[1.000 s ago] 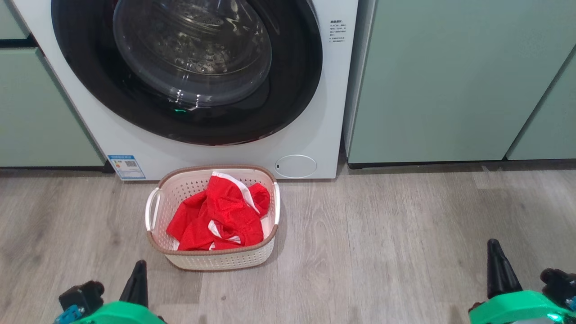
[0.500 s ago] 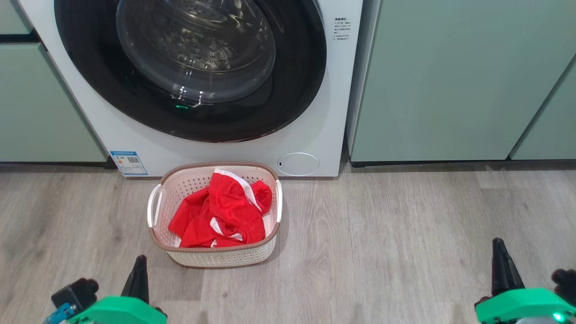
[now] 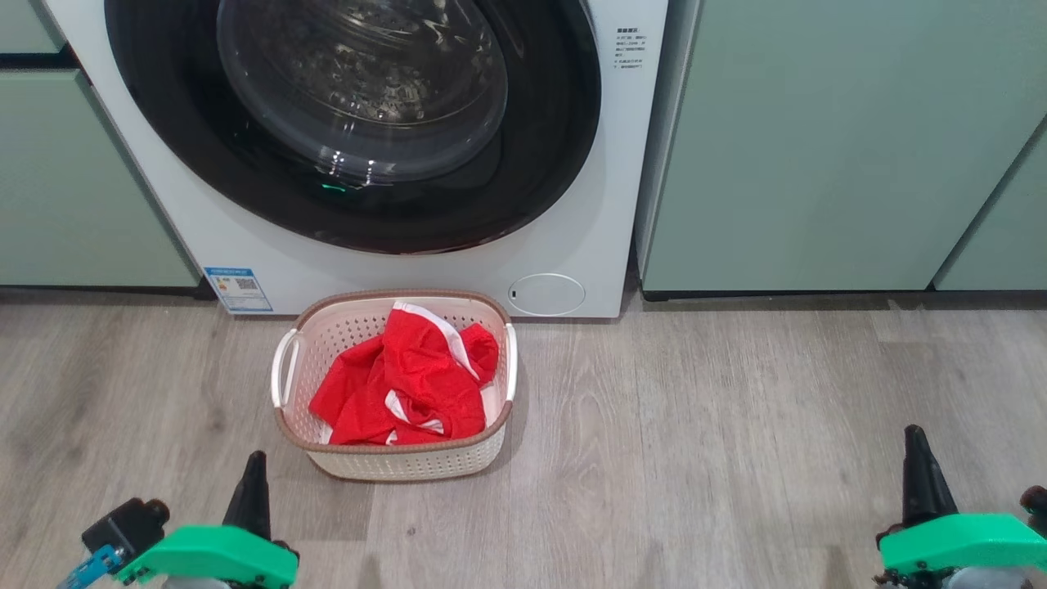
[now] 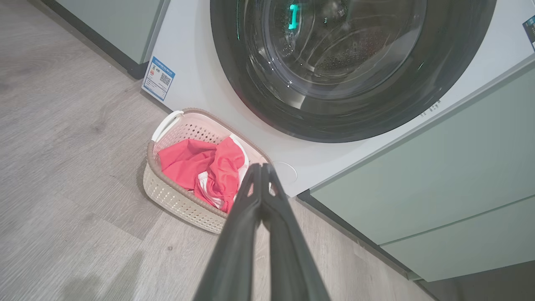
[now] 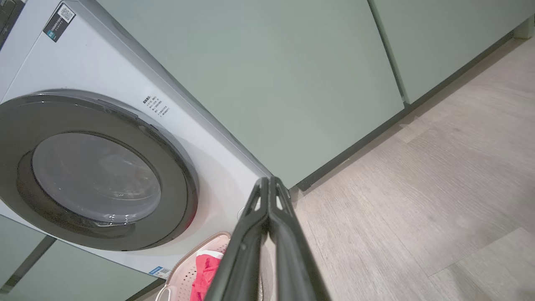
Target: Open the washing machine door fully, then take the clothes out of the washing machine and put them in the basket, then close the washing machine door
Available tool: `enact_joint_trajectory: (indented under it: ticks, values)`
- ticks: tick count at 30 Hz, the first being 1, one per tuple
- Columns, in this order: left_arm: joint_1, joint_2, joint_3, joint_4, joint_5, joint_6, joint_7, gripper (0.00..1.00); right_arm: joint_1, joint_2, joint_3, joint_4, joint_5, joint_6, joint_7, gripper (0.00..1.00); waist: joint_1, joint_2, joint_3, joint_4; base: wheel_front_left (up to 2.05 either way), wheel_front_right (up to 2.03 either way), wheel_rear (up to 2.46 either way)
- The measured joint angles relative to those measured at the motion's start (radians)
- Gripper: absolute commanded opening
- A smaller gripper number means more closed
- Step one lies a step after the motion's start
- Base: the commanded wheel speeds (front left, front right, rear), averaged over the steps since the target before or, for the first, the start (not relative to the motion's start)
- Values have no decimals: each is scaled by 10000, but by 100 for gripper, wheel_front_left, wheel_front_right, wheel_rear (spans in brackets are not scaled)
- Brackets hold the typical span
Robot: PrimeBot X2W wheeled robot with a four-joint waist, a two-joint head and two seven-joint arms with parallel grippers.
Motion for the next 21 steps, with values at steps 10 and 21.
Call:
enact_joint_trajectory:
  ticks: [10,21]
  values:
    - [-21,-44,15,-207,-997,0,299,0,-8,8,-59,-88,1066,0,311,0,0,0,57,69,0,0,0]
    - [-80,-109,48,-483,-2096,2,604,0,-199,35,-127,-165,2238,0,606,0,0,0,118,144,0,0,0]
